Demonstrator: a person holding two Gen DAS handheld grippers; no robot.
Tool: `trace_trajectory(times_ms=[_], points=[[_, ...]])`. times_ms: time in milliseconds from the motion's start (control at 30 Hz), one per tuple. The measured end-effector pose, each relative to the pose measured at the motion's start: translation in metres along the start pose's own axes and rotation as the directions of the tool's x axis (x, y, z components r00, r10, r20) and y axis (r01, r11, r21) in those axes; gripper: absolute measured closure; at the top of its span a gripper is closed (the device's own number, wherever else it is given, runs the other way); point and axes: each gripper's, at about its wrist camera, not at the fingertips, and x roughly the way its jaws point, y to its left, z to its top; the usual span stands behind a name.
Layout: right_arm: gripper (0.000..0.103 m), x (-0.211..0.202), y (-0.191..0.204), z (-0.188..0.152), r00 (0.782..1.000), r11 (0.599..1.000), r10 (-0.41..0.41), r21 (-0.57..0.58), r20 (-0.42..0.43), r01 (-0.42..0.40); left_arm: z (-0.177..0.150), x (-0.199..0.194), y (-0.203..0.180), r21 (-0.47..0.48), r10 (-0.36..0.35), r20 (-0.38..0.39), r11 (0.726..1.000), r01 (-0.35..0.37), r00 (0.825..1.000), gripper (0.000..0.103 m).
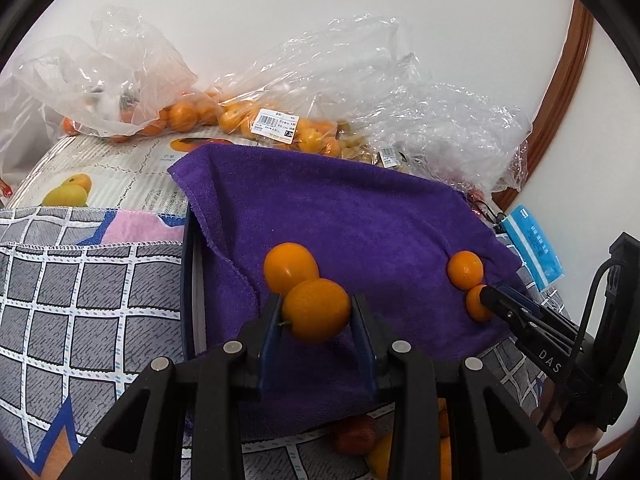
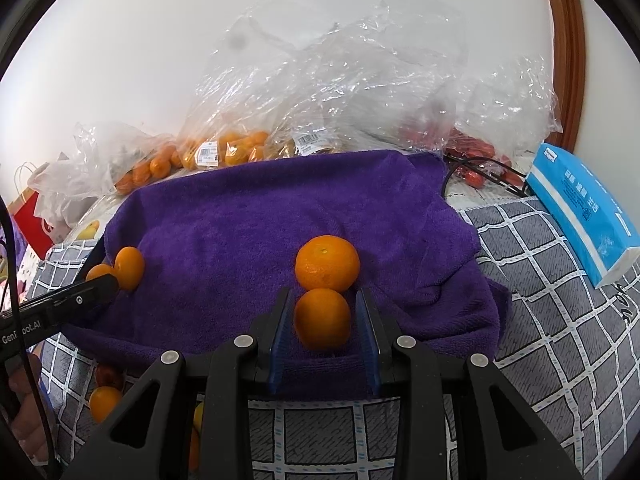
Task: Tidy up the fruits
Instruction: 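Open both tools to set the oranges on the towel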
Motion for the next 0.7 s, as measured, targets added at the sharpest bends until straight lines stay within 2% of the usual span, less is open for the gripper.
trace_trajectory(times_ms=[100,333,700], points=[[0.071,-0.0005,-0.0006,0.0001,1.0,1.0,-0.001,0.005,0.002,0.001,-0.0003,-0.0001,-0.0004,0.002,0.0,-0.001,1.0,0.0,1.0,0.071],[0.06,-0.0023,0.0026,0.0002,1.0,1.0,-0.015,-0.004,0.01,0.015,-0.0009,0.0016,-0.0015,0.013,0.013,0.0,1.0,-0.013,1.0,0.071],[0.054,-0.0032,0.0032,0.0004,1.0,1.0,-0.025,-0.006,0.011,0.025,-0.0015,0.0031,-0.003,0.027,0.026,0.005,0.999,-0.026,1.0,0.071]])
